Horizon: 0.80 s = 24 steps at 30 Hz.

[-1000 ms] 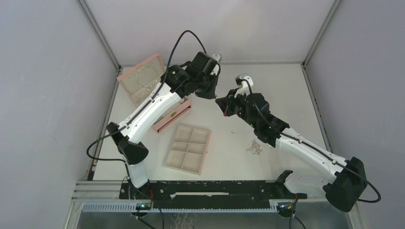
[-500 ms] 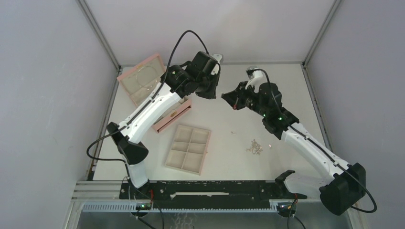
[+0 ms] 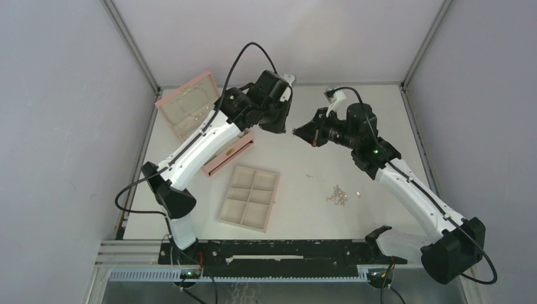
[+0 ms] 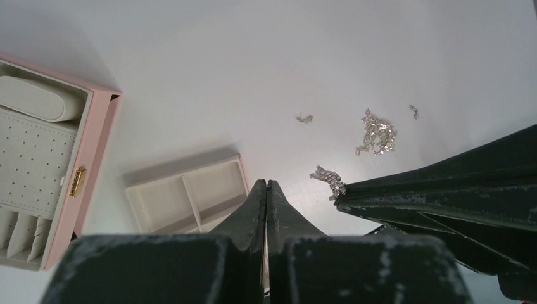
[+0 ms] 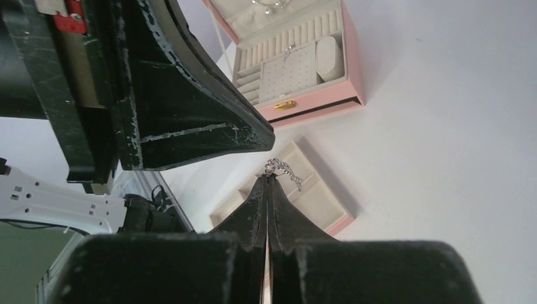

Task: Organize the mixed jewelry
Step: Pick up the jewelry from the center of the board.

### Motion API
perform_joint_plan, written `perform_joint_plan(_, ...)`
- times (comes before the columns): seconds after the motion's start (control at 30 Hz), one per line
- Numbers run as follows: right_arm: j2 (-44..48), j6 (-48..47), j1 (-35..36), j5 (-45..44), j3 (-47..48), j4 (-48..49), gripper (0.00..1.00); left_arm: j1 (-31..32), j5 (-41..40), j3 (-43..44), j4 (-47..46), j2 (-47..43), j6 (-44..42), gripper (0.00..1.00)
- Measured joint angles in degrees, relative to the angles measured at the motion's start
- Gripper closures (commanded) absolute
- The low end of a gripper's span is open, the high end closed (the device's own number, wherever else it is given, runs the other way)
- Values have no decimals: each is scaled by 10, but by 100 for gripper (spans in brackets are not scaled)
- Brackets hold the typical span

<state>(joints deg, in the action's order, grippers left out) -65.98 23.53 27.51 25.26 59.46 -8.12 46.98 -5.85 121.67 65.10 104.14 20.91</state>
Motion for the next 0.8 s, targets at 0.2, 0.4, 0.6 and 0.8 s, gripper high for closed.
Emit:
perform_joint_plan(0.2,-24,8,-39,74,24,-51,100,-5,-1,-19,-3,-7,-2,100)
perform_joint_plan(0.4,-95,16,-94,177,108,-160,100,-20,-8,-38,-4,-20,-4,100)
perform_joint_plan(0.6,-158,12,-112,289,116,-265,100,-37,-16,-67,-8,-39,-4,100)
perform_joint_plan(0.8,-165,-26,-110,392,116,-342,100,-50,-23,-99,-19,-52,-4,100)
